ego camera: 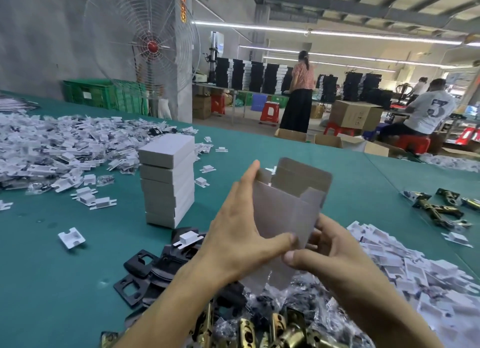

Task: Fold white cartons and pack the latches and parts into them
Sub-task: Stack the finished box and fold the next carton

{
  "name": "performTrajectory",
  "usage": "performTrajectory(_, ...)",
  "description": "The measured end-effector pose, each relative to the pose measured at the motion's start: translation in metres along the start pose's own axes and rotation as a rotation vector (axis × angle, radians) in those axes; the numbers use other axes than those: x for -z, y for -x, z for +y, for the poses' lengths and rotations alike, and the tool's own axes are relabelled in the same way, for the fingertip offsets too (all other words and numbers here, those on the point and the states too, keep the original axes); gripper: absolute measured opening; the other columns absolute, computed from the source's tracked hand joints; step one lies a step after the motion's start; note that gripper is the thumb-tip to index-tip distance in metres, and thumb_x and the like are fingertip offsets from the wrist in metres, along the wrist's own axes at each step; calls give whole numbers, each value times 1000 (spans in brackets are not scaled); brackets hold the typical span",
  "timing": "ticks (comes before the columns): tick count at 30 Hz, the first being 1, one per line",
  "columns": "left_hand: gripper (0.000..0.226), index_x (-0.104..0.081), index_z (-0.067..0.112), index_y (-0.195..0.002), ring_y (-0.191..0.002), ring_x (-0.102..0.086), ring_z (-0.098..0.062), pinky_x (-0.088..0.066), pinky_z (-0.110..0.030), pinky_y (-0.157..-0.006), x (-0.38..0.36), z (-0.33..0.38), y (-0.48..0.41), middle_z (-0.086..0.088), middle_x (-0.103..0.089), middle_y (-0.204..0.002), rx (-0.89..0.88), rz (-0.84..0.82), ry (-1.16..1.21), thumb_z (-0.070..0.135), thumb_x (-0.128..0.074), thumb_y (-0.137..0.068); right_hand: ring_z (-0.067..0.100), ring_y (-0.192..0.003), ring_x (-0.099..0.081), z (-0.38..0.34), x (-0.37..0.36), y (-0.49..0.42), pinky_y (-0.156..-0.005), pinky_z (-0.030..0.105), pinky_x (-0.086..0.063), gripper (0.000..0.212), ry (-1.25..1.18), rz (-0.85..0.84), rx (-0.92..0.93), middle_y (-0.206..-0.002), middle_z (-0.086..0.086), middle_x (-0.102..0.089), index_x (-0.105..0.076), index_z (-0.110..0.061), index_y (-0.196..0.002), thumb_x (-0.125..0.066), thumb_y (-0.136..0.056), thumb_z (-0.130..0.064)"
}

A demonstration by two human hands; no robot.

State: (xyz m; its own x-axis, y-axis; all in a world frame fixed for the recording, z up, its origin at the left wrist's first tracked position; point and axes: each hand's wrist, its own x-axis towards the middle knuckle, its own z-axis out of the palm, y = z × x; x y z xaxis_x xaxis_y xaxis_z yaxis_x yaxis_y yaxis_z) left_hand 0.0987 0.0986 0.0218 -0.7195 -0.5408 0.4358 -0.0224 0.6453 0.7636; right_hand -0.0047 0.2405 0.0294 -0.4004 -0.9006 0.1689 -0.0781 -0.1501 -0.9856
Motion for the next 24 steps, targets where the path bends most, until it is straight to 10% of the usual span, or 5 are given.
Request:
performTrajectory(5,118,6,55,-152,-127,-24,25,-29,-8,-99,-1,0,-2,54,-18,-127,26,-167,103,66,-63,-57,22,-104,-71,-10,-5,5,-81,27,-57,46,-143,-101,3,-112,9,-74,-74,-28,-104,-63,-70,0)
performTrajectory(13,134,24,59,-144,-140,-25,6,-31,-33,-116,-3,-6,5,36,-12,-145,-26,-390,-49,71,-78,-58,16,-105,-71,4,-17,-6,-89,41,-55,58,-111,191,-216,-114,-3,-74,-71,-35,-116,-63,-67,-65)
performTrajectory(17,140,21,48,-149,-129,-39,-8,-43,-41,-105,-5,-8,2,18,-29,-139,-93,-251,-244,58,-84,-57,9,-77,-74,6,-26,-10,-54,23,-54,35,-151,279,-186,-90,-3,-78,-73,-22,-106,-62,-81,-45)
performTrajectory(24,141,16,31,-155,-103,-41,-16,-34,-35,-79,-2,-13,2,9,-39,-126,-252,-102,-579,66,-76,-54,13,-47,-59,4,-11,-9,-43,24,-50,26,125,432,-103,-56,3,-61,-67,-3,-72,-56,-94,-10)
